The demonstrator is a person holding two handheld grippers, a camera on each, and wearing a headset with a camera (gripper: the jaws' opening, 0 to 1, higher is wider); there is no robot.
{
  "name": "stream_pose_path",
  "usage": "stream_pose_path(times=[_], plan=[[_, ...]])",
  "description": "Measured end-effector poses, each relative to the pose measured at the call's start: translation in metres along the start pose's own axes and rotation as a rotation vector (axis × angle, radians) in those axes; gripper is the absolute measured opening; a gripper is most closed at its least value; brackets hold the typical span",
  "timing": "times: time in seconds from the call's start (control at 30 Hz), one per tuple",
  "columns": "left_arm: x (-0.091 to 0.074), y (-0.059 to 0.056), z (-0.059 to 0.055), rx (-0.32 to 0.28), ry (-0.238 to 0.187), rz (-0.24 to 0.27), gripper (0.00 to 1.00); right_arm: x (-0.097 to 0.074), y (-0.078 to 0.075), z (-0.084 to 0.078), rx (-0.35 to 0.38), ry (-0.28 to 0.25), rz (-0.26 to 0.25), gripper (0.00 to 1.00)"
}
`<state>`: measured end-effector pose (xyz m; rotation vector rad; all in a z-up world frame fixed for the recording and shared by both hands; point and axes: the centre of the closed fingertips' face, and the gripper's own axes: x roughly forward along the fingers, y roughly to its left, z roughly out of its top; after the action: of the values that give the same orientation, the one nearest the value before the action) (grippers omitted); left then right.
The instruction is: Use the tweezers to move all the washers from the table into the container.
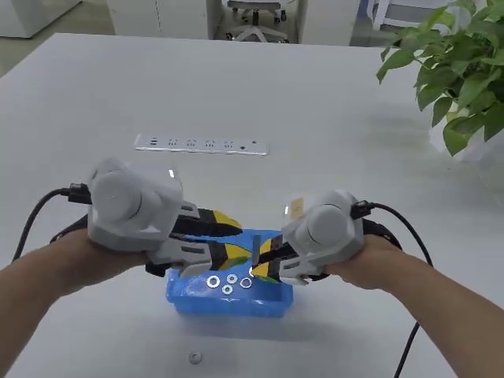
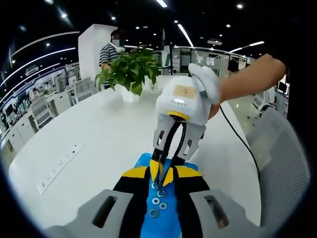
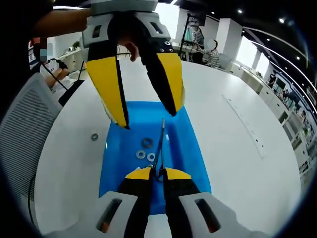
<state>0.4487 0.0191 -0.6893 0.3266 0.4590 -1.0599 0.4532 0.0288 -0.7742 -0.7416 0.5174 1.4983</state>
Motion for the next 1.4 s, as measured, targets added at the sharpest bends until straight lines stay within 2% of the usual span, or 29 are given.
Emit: stream_pose_path(times=[0.17,0.4,0.6,0.83,1.4], plan=[[0.010,0.000,0.005,0.043,0.003,-0.020,0.14,0.000,0.001,0.000,-0.026,0.003,0.007,0.10],[0.014,-0.005,0.005,0.063,0.010,-0.050,0.07,-0.001,0.002,-0.001,-0.041,0.004,0.012,0.10],[0.015,-0.009,0.006,0.088,0.009,-0.067,0.06,-0.001,0.001,-0.002,-0.052,0.014,0.012,0.12],[0.014,-0.009,0.007,0.124,0.011,-0.063,0.05,-0.002,0.000,-0.001,-0.061,0.016,0.002,0.13],[0.004,-0.009,0.016,0.121,0.001,-0.052,0.05,-0.014,0.003,0.008,-0.039,-0.008,-0.012,0.19]])
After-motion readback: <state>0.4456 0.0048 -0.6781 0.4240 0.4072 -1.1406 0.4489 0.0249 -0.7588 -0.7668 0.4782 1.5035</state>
